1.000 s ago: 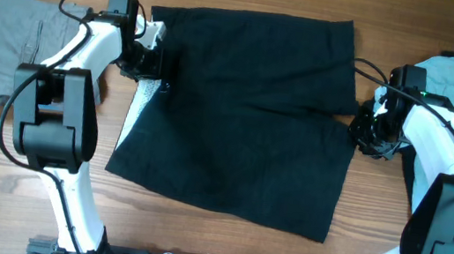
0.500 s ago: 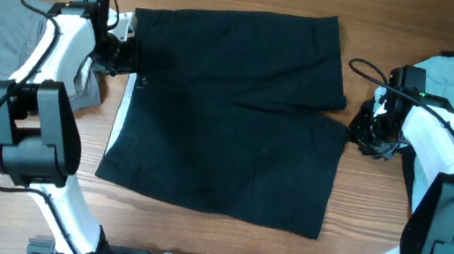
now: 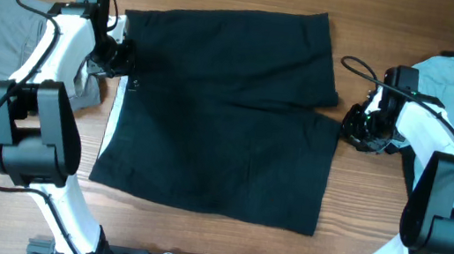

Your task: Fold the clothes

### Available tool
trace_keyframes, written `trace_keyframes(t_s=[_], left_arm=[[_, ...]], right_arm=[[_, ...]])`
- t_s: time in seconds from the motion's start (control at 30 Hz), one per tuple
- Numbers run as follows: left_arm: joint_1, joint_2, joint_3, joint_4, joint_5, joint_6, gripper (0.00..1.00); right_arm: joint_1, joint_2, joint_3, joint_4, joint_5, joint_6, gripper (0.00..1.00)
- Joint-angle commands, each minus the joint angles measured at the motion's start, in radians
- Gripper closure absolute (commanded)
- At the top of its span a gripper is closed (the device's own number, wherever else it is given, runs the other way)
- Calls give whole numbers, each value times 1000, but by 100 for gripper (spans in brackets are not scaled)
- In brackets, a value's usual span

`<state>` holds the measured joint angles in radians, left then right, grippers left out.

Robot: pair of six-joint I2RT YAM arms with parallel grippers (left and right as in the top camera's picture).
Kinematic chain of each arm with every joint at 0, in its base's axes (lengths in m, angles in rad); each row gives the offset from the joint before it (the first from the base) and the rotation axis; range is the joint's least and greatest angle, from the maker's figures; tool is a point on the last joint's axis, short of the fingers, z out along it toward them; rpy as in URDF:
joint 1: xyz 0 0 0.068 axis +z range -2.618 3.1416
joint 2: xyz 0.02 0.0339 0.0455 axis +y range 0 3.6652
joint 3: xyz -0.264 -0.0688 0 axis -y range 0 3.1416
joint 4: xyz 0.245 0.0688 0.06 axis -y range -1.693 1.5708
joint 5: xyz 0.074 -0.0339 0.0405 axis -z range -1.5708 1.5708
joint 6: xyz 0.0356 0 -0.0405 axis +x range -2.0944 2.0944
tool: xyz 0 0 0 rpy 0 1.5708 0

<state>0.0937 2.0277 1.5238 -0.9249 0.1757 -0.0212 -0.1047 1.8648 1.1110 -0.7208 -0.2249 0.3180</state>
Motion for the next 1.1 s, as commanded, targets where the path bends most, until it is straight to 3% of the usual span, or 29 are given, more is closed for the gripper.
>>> trace_keyframes(t_s=[0.0,0.13,0.37,0.53,0.7,0.9,0.93,1.0,1.07], left_arm=[[6,-25,19,0,-24,-13,96],[6,-25,19,0,-10,-13,96],[6,-25,19,-2,-8,-14,96],[11,-54,37,-23,13,-14,96],[34,-100,48,-39,-175,-13,96],[34,-88,47,-26,-226,-10,96],[34,-85,47,-27,-226,-10,96],[32,-85,47,-26,-226,-10,96],[32,-85,47,-27,-225,-10,96]], right_arm=[[1,28,-8,9,-64,-69,67],[1,36,-12,17,26,-47,70],[0,173,-13,-25,76,-56,59],[-2,173,-13,-51,133,-10,57],[-1,173,-13,-71,143,2,57],[-2,173,-13,-83,136,7,56],[-1,173,-13,-78,94,-13,53],[6,173,-13,-46,-180,-292,44],[15,173,-13,-46,-277,-340,42]])
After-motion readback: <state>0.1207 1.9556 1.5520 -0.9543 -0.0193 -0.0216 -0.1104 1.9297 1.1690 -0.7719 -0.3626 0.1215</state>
